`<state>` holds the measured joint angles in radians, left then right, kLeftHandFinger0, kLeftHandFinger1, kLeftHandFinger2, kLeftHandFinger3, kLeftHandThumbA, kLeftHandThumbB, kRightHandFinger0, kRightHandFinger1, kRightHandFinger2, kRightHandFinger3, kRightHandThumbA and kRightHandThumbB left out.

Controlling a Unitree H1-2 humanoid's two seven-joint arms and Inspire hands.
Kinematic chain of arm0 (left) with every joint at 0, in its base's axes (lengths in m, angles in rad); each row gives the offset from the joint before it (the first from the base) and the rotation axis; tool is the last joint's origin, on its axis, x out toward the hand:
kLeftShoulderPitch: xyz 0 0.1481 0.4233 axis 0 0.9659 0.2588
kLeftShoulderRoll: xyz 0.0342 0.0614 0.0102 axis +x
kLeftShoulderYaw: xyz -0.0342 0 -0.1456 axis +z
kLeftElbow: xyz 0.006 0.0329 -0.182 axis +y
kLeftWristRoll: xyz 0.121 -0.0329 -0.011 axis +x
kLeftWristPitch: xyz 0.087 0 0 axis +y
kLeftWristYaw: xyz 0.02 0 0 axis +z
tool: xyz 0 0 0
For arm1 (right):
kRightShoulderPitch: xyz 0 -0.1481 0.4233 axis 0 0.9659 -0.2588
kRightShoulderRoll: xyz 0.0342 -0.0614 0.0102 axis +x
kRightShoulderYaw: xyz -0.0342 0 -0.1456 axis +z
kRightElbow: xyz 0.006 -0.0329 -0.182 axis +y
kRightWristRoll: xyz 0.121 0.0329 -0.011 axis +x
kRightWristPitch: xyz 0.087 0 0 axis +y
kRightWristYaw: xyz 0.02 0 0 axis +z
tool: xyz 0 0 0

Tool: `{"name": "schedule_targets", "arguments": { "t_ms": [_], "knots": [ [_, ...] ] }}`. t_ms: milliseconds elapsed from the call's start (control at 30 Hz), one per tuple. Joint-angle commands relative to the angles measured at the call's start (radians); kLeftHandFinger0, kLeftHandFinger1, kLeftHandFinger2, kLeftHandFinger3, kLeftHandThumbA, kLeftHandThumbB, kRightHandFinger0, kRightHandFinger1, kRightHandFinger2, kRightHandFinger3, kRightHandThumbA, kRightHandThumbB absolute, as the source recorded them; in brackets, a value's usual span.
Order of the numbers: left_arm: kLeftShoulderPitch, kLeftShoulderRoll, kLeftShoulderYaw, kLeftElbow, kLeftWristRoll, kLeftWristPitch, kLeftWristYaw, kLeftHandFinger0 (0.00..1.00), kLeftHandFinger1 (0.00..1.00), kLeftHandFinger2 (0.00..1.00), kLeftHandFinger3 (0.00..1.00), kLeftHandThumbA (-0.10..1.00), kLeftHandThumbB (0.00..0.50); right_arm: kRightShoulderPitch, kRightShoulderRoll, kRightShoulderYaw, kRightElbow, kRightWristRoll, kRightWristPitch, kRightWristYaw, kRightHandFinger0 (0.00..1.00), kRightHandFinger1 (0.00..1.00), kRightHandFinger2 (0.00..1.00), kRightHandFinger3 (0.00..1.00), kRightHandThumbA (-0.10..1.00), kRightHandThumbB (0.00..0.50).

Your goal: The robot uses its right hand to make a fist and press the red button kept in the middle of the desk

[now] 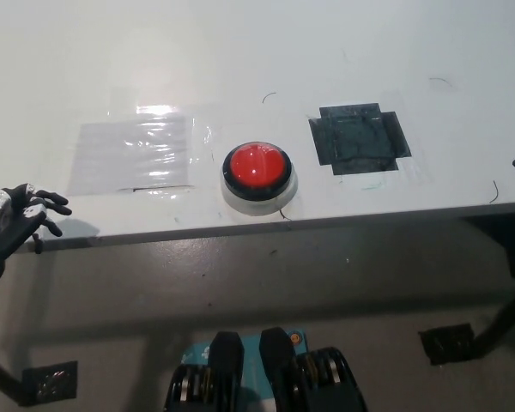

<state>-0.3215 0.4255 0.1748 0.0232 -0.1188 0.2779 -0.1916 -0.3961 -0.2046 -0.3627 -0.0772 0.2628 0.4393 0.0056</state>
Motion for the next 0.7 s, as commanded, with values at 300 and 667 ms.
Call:
{"name": "schedule_targets", "arguments": {
  "t_ms": [300,667],
  "knots": [
    [-0.015,0.012,0.007,-0.035,-0.016,0.003,-0.006,0.19,0.33,0.46,0.6,0.48,0.0,-0.037,-0.03,0.005,-0.01,0.012,-0.031,0.005,0.0,0.28,0.29,0.27,1.0,0.171],
    [-0.019,0.013,0.007,-0.016,-0.02,-0.017,-0.013,0.16,0.31,0.45,0.6,0.47,0.0,-0.035,-0.032,0.007,-0.008,0.014,-0.029,0.007,0.02,0.3,0.28,0.27,1.0,0.17]
  ]
}}
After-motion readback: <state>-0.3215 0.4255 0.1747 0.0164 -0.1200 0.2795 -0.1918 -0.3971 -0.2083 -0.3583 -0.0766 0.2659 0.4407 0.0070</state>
